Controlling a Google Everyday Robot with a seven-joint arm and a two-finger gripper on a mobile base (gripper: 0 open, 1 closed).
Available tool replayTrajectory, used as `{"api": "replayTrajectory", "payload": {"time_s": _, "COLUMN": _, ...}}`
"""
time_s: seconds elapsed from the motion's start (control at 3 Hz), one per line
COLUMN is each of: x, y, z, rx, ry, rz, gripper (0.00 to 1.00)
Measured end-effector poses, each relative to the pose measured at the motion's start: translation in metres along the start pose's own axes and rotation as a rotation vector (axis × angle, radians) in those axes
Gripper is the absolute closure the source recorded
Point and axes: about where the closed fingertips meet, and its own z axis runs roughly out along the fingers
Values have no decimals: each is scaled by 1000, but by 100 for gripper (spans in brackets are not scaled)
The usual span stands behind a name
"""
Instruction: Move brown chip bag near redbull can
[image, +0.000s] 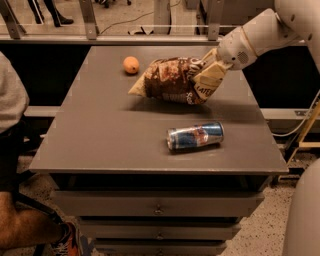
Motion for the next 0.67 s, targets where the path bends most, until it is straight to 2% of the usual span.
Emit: {"api": "replayTrajectory", "payload": {"time_s": 0.67, "x": 7, "y": 22, "z": -6, "rx": -67, "ry": -6, "rz": 17, "gripper": 100}}
